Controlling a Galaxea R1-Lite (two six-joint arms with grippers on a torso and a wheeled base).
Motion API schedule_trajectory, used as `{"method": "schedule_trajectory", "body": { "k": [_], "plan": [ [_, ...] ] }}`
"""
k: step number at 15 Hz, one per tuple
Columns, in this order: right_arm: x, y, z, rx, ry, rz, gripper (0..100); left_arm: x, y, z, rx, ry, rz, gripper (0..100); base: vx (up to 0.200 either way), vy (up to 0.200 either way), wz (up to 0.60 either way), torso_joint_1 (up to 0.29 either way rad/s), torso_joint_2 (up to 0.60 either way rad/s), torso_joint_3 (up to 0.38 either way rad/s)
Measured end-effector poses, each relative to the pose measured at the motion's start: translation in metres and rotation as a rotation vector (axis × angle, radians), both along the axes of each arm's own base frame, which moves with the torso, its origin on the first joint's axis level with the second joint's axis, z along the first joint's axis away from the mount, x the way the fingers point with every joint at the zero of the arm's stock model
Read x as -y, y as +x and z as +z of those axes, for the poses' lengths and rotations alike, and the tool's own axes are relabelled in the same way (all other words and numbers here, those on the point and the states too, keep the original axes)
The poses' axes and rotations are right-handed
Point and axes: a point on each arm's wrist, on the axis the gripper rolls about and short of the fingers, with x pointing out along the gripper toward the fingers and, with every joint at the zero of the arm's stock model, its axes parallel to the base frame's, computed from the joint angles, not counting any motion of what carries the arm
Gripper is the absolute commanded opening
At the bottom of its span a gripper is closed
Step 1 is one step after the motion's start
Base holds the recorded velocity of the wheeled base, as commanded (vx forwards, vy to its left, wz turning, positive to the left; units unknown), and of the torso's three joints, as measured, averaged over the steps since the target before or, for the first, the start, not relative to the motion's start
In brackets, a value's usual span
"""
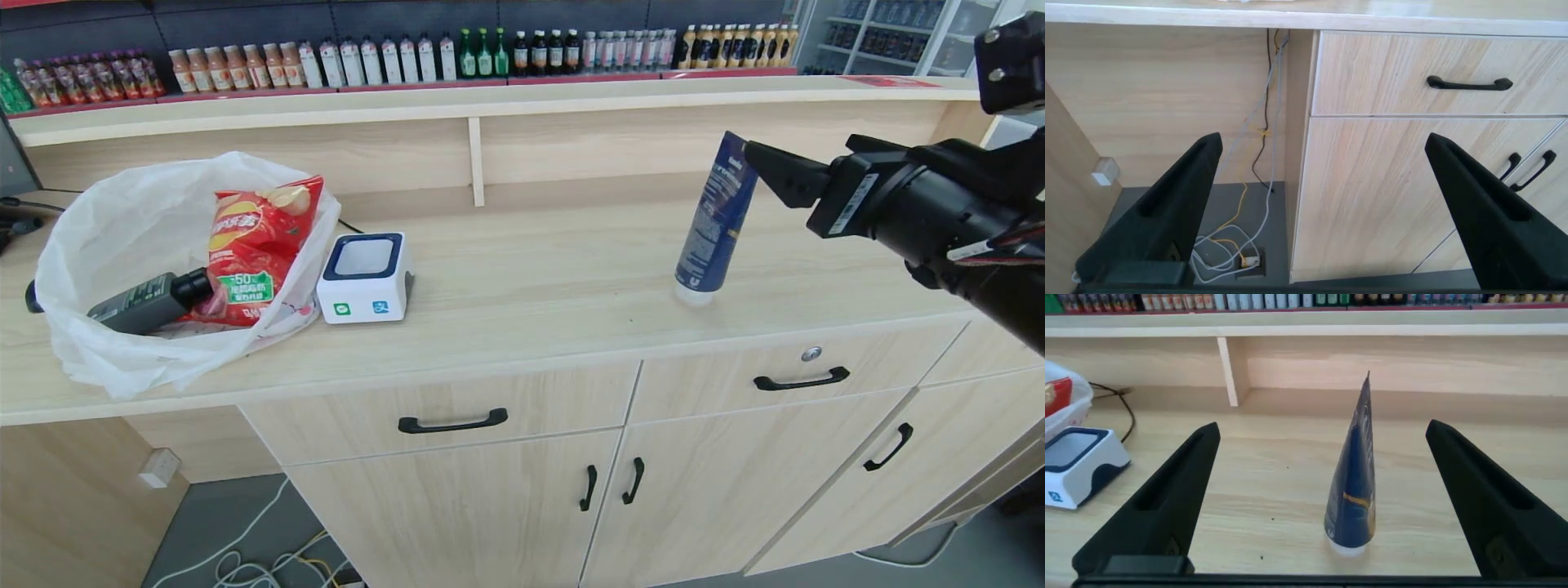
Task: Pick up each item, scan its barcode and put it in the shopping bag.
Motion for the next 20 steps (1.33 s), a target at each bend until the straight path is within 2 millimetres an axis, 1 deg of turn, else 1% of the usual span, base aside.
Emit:
{"method": "schedule_trajectory", "body": {
  "k": [2,5,9,14,20],
  "plan": [
    [0.000,0.003,0.008,0.003,0.002,-0.021,100,0.000,0.000,0.000,0.000,0.000,0.000,100,0.000,0.000,0.00,0.000,0.00,0.000],
    [-0.003,0.009,0.006,-0.004,-0.001,-0.022,100,0.000,0.000,0.000,0.000,0.000,0.000,100,0.000,0.000,0.00,0.000,0.00,0.000],
    [-0.008,0.023,-0.002,-0.030,-0.010,-0.025,100,0.000,0.000,0.000,0.000,0.000,0.000,100,0.000,0.000,0.00,0.000,0.00,0.000],
    [-0.011,0.047,-0.020,-0.086,-0.009,-0.044,100,0.000,0.000,0.000,0.000,0.000,0.000,100,0.000,0.000,0.00,0.000,0.00,0.000],
    [-0.016,0.069,-0.034,-0.095,0.003,-0.063,100,0.000,0.000,0.000,0.000,0.000,0.000,100,0.000,0.000,0.00,0.000,0.00,0.000]
  ]
}}
